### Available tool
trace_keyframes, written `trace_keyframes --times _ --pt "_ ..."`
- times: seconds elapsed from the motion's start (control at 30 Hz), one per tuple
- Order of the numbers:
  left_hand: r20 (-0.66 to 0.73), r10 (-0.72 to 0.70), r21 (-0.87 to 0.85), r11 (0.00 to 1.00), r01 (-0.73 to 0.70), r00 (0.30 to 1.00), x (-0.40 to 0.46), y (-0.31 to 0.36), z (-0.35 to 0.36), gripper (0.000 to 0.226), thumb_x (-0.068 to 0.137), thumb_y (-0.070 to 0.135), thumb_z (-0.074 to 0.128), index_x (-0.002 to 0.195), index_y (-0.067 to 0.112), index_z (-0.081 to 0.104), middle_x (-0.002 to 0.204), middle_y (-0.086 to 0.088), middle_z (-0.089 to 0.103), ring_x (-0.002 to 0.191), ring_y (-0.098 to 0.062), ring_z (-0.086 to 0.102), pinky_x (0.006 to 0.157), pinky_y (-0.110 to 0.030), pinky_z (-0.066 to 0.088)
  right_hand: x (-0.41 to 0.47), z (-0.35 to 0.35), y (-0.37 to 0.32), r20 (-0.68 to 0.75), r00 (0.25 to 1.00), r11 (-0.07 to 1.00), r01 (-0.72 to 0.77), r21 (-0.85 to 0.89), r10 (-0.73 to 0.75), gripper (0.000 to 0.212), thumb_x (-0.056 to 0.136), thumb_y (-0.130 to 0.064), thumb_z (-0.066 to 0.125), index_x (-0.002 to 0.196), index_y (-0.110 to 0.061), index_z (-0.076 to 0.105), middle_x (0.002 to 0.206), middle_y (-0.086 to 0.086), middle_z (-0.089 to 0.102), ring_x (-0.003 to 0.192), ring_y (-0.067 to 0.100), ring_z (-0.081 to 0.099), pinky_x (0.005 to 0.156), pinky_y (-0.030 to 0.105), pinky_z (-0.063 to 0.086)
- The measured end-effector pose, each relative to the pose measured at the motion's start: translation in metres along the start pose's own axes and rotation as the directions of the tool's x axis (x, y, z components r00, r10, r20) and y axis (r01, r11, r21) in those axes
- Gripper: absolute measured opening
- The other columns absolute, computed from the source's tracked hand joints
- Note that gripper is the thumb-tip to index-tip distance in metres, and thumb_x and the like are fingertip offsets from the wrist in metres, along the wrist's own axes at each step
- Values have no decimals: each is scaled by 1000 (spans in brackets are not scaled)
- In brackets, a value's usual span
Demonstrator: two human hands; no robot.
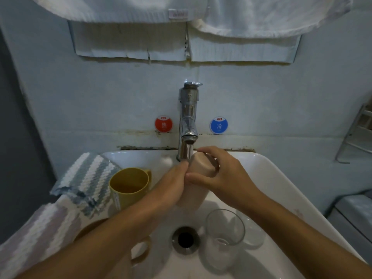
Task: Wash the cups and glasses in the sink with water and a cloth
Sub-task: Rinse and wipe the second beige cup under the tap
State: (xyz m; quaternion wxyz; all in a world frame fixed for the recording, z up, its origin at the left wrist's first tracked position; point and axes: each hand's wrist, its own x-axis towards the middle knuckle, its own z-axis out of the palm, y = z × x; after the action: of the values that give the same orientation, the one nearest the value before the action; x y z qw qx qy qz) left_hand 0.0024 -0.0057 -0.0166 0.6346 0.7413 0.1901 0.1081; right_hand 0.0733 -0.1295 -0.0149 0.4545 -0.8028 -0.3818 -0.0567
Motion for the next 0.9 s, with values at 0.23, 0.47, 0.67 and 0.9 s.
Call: trace_keyframes --times 0.23,0.47,0.67,0.9 --pt "-32 -72 -74 995 70 997 -1 1 -3 39 100 52 37 101 26 65 104 0 67 95 -18 63 94 -41 52 3 1 2 -23 992 991 -122 58 124 60 77 -55 71 127 -28 52 113 -13 57 92 1 55 67 10 46" --pt "42 -3 -52 999 5 999 -5 3 -6 31 105 34 34 89 22 59 82 7 57 77 -10 56 80 -29 50 0 6 -1 8 996 994 -94 50 94 59 73 -55 75 123 -31 52 114 -13 57 97 3 55 73 14 50" --pt "-4 -30 -72 997 29 1000 -13 3 -12 28 103 37 39 91 22 59 94 -6 65 85 -19 61 87 -40 52 0 3 -2 14 989 980 -151 126 150 53 84 -50 69 130 -32 52 118 -8 56 100 9 57 73 15 49" --pt "-43 -128 -244 963 113 991 -16 -1 -13 28 101 30 47 111 9 63 103 -17 67 89 -27 65 57 -32 53 1 1 0 -45 943 934 -320 159 330 47 91 -54 57 123 -20 55 111 0 60 90 18 61 69 29 53"
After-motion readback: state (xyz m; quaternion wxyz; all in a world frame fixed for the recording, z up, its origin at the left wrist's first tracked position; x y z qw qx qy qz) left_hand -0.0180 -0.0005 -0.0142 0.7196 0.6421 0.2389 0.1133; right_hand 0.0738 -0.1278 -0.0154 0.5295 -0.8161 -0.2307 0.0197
